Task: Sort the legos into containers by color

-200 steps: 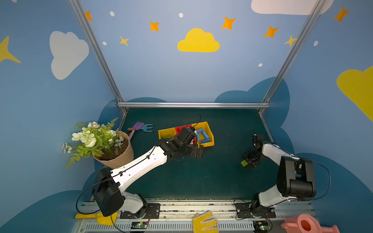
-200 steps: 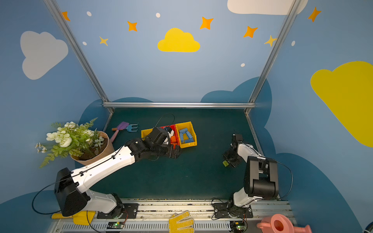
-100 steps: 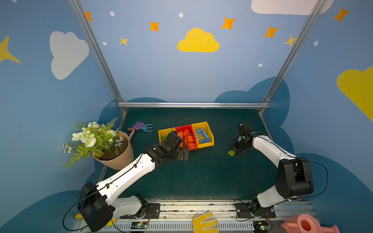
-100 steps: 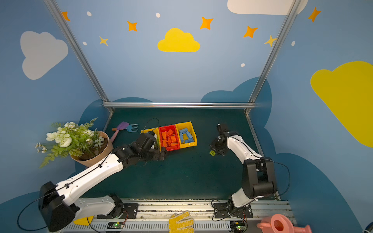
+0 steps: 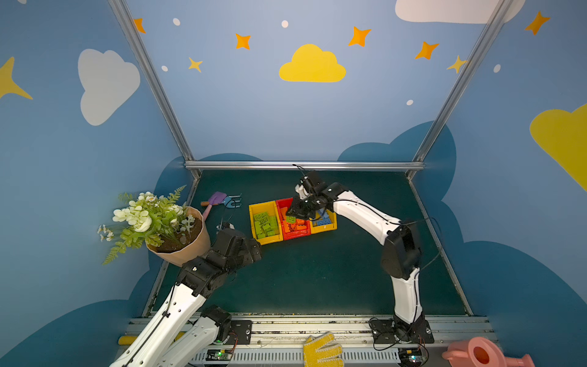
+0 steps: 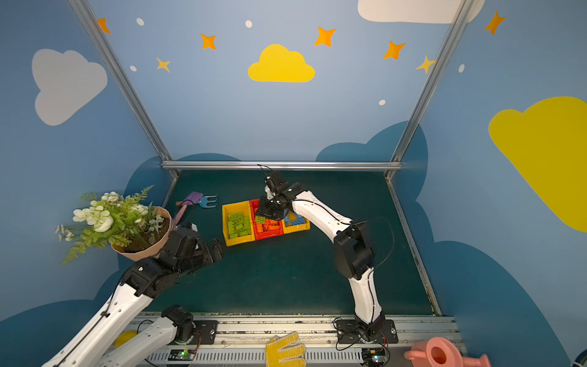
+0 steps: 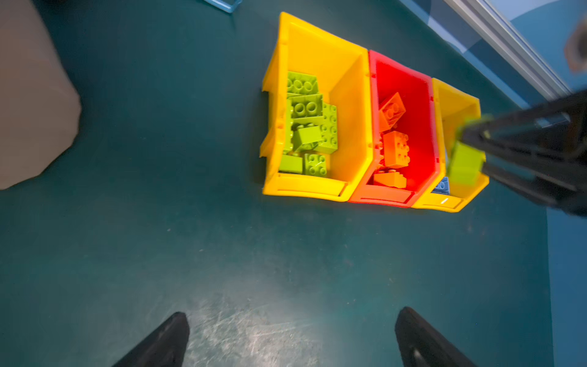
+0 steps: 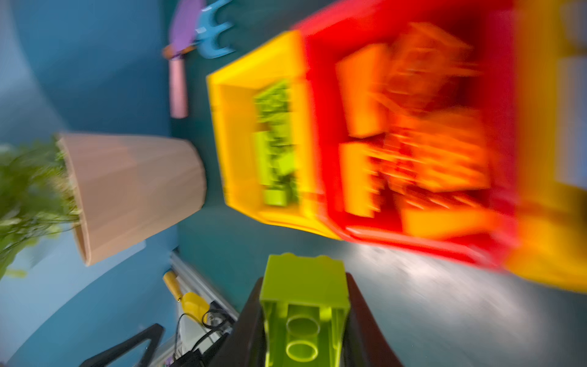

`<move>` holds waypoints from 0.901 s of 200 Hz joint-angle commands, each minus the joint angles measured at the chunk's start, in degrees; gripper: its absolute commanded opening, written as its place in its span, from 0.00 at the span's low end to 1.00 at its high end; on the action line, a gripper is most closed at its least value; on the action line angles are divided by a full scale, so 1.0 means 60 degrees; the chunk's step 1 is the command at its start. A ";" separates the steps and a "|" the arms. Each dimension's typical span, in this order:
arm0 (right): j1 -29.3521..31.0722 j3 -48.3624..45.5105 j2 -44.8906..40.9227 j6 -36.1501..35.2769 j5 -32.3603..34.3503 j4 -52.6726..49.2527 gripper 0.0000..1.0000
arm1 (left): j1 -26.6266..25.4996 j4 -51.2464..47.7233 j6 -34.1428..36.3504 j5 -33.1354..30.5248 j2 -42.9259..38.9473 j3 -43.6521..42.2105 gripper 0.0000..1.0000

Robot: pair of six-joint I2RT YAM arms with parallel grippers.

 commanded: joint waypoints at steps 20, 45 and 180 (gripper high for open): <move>0.0458 0.2492 0.1795 -0.0871 -0.0481 -0.0150 0.26 | 0.0066 -0.1169 -0.0144 -0.0493 -0.0768 0.0064 1.00; 0.0523 0.3862 0.2848 -0.0884 -0.0508 -0.0344 0.28 | 0.0080 -0.1208 0.0008 -0.0592 -0.1004 0.0169 1.00; 0.0040 0.1561 -0.1134 -0.3838 -0.0189 -0.1564 0.89 | 0.0172 0.1664 0.2396 -0.4572 -0.1037 -0.0499 1.00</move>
